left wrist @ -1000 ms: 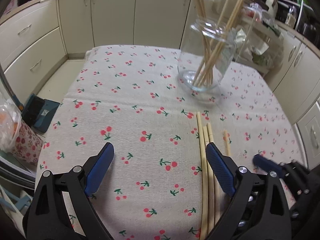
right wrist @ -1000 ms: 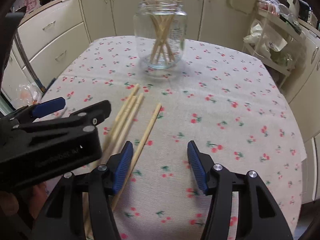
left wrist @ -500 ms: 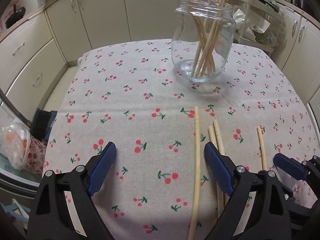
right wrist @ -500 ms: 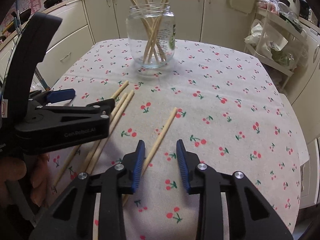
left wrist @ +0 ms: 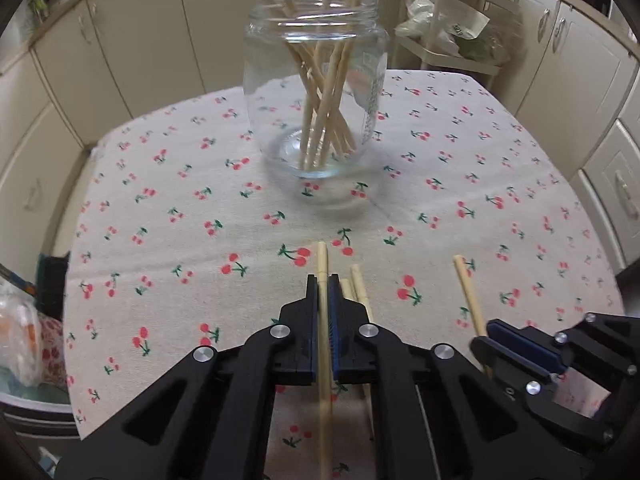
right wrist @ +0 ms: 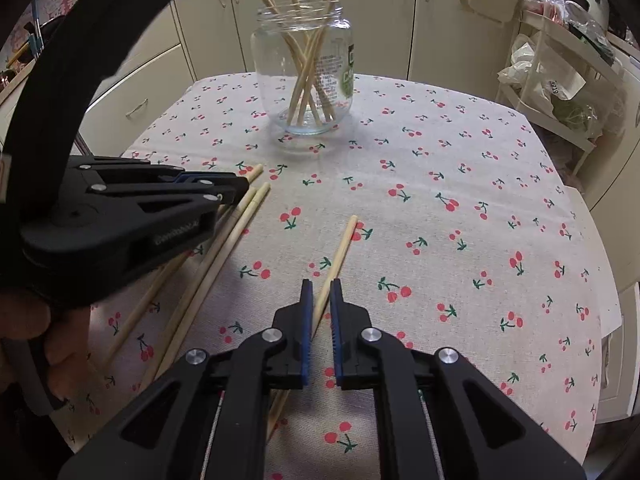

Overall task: Organize utensils
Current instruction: 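Close the right tool on a loose stick while the left tool closes on a bundle stick, then lift the stick with the left tool and carry it over the jar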

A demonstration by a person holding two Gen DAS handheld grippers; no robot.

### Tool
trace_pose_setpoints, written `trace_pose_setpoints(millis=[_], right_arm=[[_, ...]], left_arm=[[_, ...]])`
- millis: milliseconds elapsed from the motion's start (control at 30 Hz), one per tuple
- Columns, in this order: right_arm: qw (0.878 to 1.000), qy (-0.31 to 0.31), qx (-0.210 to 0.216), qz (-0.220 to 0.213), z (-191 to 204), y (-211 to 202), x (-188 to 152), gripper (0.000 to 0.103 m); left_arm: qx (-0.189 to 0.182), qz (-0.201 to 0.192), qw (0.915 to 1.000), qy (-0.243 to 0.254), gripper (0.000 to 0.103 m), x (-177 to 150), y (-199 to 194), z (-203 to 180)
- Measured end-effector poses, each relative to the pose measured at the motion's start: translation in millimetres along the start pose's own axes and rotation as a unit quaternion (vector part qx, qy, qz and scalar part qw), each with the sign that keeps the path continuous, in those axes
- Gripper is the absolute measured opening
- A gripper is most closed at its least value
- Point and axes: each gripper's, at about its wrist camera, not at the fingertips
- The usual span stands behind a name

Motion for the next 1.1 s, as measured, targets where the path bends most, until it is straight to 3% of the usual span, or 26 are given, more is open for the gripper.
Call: trace_pose_setpoints(millis=[100, 200, 267, 400, 633, 800, 900, 1100], right_arm=[[1.000, -0.002, 0.009, 0.004, -2, 0, 0, 0.009], [1.000, 0.005, 0.017, 0.002, -5, 0, -1, 0.009], [1.000, 0.014, 0.020, -0.002, -7, -1, -3, 0.008], [0.998, 0.055, 0.036, -0.017, -15, -1, -7, 0.006], [0.990, 0.112, 0.071, -0.050, -28, -1, -15, 0.006], [0.984, 0.136, 0.089, -0.070, -35, -4, -17, 0.006], [0.980, 0.148, 0.105, -0.084, -40, -5, -18, 0.006], [0.969, 0.172, 0.143, -0.102, -48, -2, -20, 0.006]], left_arm=[[-0.038, 0.001, 0.9985, -0.039, 0.005, 4, -10, 18], [-0.088, -0.059, 0.9925, -0.062, 0.005, 12, -45, 33], [-0.115, -0.116, 0.9843, -0.068, 0.005, 21, -75, 37], [-0.153, -0.232, 0.9562, -0.093, 0.005, 46, -128, 40], [-0.136, -0.376, 0.9068, -0.133, 0.005, 94, -159, 21], [-0.122, -0.428, 0.8806, -0.164, 0.005, 125, -157, 11], [-0.108, -0.447, 0.8713, -0.171, 0.005, 138, -147, 2], [-0.085, -0.459, 0.8674, -0.173, 0.005, 155, -120, -8]])
Point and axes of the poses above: each gripper's, at about its wrist camera, not at the fingertips, and y roughly the way its jaws point, z to its left, x to its top, and after that the axes turned 12 degrees about -y, right-handed
